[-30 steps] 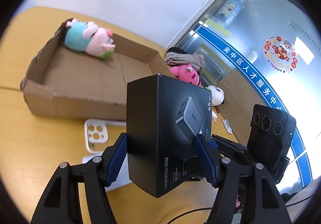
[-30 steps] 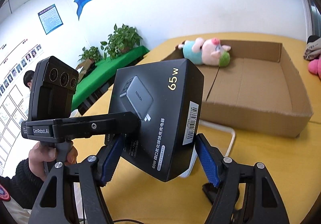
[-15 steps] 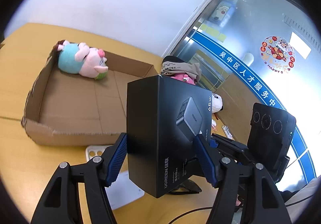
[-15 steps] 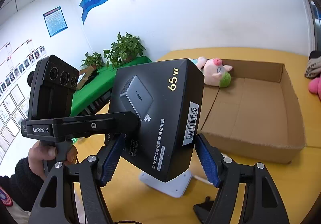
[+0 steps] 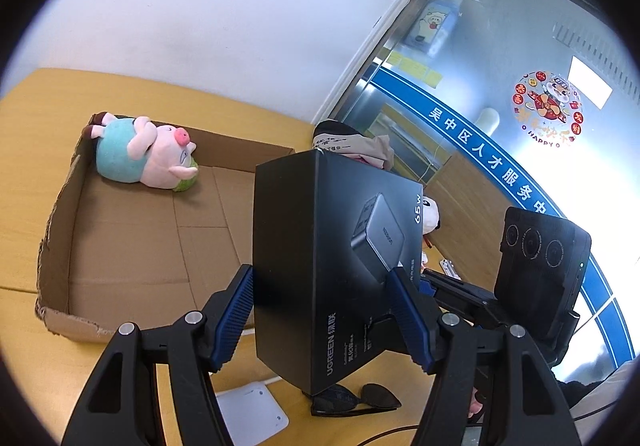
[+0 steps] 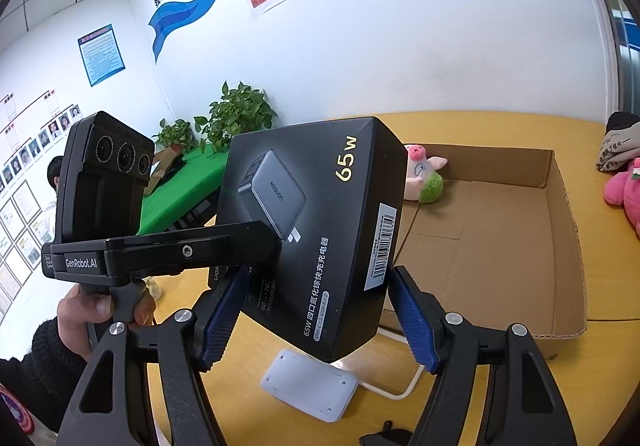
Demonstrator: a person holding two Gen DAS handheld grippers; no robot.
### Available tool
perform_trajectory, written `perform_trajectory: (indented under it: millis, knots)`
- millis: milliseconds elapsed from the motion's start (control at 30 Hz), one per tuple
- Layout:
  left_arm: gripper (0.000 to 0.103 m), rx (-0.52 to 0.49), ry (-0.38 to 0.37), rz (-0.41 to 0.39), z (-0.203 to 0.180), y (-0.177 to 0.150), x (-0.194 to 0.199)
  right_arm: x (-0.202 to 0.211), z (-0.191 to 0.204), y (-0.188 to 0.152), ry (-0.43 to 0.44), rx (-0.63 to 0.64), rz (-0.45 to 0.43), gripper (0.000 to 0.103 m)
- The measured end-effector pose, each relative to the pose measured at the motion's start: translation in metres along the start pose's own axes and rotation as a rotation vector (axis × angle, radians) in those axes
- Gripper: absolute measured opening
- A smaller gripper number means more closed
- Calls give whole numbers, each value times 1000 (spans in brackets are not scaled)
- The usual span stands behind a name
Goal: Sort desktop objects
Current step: 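Carry the charger box with the right tool over the cardboard box, then open the right tool to drop the charger box into the box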
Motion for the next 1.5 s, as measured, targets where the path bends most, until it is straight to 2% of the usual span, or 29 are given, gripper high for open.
perform_trajectory:
  millis: [567, 967, 1133, 1300, 1500]
  knots:
    - [66, -20, -17, 14, 5, 35, -37, -15, -40, 26, -23, -16, -12, 77]
    - [66, -50, -32, 39, 16, 66, -82, -31, -85, 46, -49, -47, -10, 77]
    - [67, -80, -32, 44, 19, 91, -106, -43, -111, 65, -48, -54, -18, 77]
    - [67, -107, -41, 24, 21, 137, -131, -51, -141, 104, -59, -40, -35, 77]
    - [67, -73, -42, 52, 48, 170, -177, -81, -186, 138, -59, -56, -12, 77]
Point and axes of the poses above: each gripper's, at about its wrist camera, not at the fingertips, and x roughly against the way its jaws point, z to its left, y to its top, the point moved 10 cm from there along -x, roughly the way its jaws point, and after that the axes turned 3 degrees about x, right-handed, at the moved point
